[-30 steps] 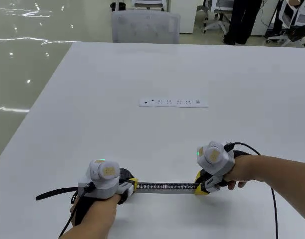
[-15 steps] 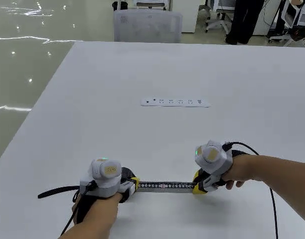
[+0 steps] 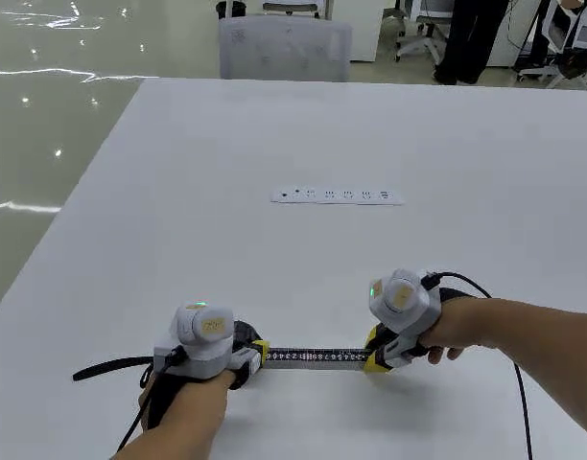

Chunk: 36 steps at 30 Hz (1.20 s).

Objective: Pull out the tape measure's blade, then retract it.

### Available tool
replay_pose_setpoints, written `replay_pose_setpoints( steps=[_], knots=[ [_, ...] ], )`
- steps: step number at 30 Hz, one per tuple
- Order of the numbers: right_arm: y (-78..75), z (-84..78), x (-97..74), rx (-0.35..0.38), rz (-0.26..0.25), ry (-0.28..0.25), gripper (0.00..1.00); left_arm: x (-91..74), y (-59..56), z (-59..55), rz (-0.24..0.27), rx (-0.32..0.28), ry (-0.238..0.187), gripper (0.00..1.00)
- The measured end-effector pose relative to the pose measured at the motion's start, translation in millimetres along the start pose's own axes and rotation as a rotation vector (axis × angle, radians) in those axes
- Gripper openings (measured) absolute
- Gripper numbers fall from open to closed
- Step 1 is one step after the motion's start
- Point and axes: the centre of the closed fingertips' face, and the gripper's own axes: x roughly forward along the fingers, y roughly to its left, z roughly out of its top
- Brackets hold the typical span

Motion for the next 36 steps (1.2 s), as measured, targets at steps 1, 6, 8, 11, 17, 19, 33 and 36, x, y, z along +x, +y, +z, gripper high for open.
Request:
replay_pose_setpoints(
  steps=[1, 6, 8, 11, 17, 19, 33, 36],
  knots=[
    [0.1, 0.3, 0.2, 0.002, 0.0, 0.0, 0.14, 0.0, 0.0, 0.0, -0.001, 0.0, 0.0, 0.6],
    [1.0, 3.3, 1.2, 0.011, -0.003, -0.004, 0.14, -0.1, -0.2, -0.2, -0.002, 0.001, -0.001, 0.6],
    [0.5, 4.1, 2.8, 0.013, -0.004, -0.006, 0.14, 0.1, -0.1, -0.1, -0.002, 0.001, 0.0, 0.6],
    [0.3, 5.4, 3.9, 0.01, -0.005, -0.007, 0.14, 0.2, -0.1, 0.0, -0.002, 0.001, 0.001, 0.6],
    [1.6, 10.2, 4.9, 0.011, -0.005, -0.017, 0.14, 0.1, -0.2, -0.1, -0.006, 0.001, 0.002, 0.6],
    [3.0, 12.5, 4.4, 0.013, -0.004, -0.019, 0.14, 0.0, -0.5, -0.3, -0.006, 0.003, 0.004, 0.6],
    [2.5, 20.9, 10.8, 0.02, -0.002, -0.034, 0.14, 0.2, -0.4, -0.2, -0.008, -0.001, 0.005, 0.6],
    [3.1, 22.2, 10.5, 0.021, 0.0, -0.035, 0.14, 0.3, -0.4, -0.2, -0.008, -0.001, 0.006, 0.6]
  ],
)
